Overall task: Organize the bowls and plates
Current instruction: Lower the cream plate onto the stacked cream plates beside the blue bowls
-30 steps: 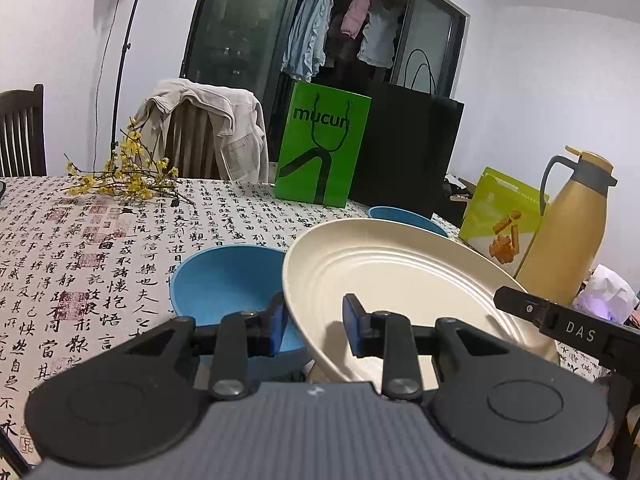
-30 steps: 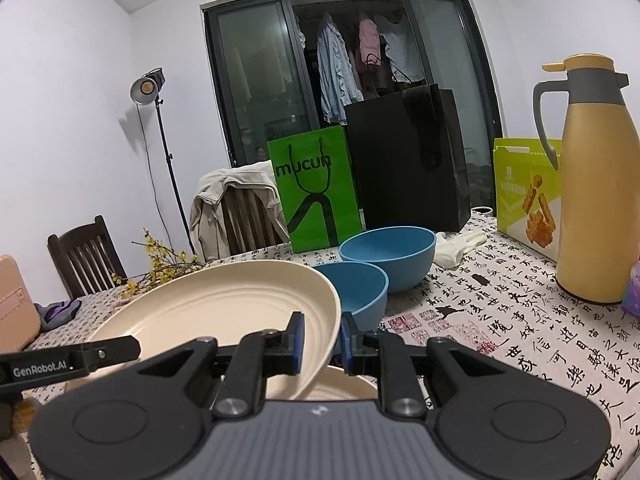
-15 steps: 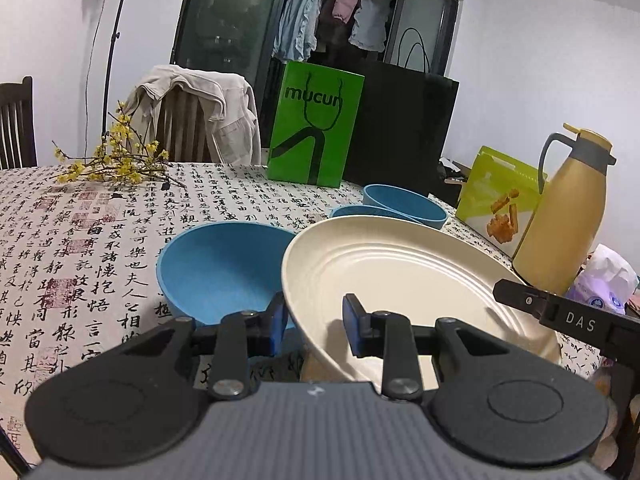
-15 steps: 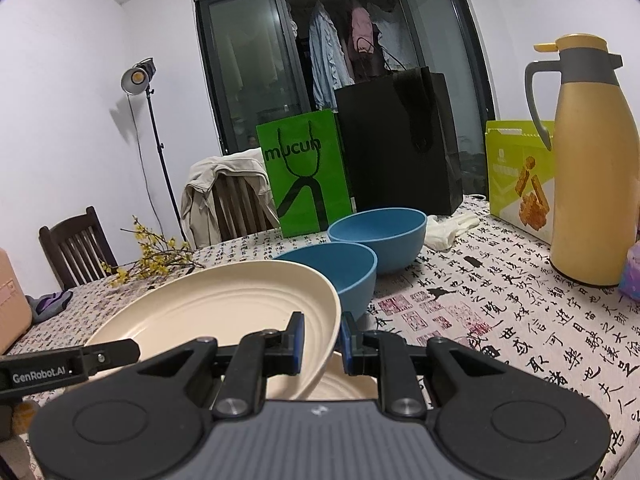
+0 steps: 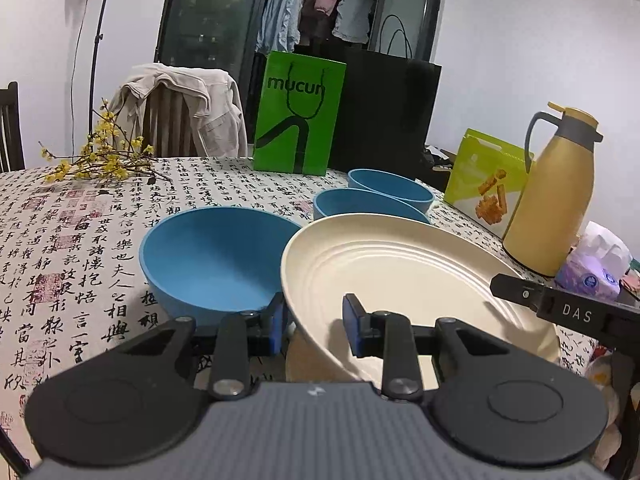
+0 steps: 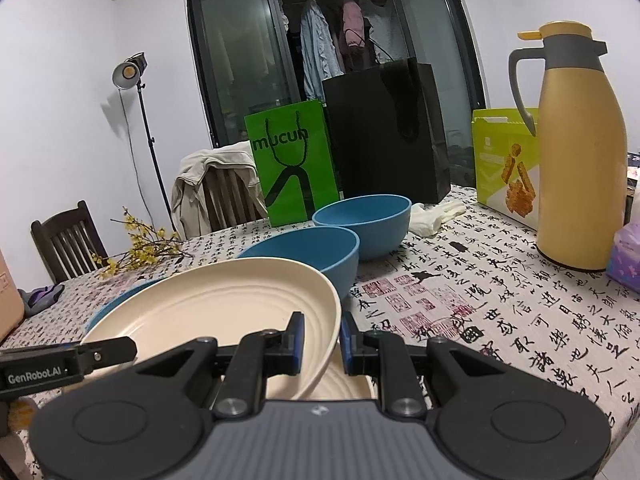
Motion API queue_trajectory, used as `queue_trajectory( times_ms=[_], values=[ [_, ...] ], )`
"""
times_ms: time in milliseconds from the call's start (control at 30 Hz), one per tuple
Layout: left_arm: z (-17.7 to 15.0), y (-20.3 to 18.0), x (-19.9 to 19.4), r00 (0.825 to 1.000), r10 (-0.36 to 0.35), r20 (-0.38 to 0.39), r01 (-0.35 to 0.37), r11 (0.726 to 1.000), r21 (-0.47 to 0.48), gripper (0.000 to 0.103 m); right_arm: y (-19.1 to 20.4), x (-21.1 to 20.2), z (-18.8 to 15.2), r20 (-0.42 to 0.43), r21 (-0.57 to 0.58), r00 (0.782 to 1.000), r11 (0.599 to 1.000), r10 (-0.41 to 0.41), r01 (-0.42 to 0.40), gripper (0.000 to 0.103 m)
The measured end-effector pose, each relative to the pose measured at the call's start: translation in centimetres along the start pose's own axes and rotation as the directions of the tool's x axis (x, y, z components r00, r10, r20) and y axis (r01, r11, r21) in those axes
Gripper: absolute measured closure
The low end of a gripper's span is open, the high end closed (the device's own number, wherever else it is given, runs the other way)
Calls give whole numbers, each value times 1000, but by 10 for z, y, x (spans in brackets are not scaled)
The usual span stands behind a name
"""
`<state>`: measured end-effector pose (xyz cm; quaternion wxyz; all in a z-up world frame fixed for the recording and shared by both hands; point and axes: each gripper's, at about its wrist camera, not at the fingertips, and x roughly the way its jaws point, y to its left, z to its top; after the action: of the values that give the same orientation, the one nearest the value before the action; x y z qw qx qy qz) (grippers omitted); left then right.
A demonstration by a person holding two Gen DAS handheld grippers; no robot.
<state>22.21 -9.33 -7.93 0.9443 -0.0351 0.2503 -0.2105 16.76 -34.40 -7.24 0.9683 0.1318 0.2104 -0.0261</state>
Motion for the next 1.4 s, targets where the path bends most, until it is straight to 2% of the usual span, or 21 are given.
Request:
queue_trajectory(
  times_ms=[600, 1400],
  values=[
    [-17, -8, -5, 1000, -6, -16, 7, 999, 47, 73, -5, -10, -15, -15, -3, 1000, 1000, -19, 19, 85],
    [-32, -14, 4, 999, 2, -50, 3, 995, 100, 73, -11, -3, -29, -59, -12, 997, 998, -54, 54, 85]
  ],
)
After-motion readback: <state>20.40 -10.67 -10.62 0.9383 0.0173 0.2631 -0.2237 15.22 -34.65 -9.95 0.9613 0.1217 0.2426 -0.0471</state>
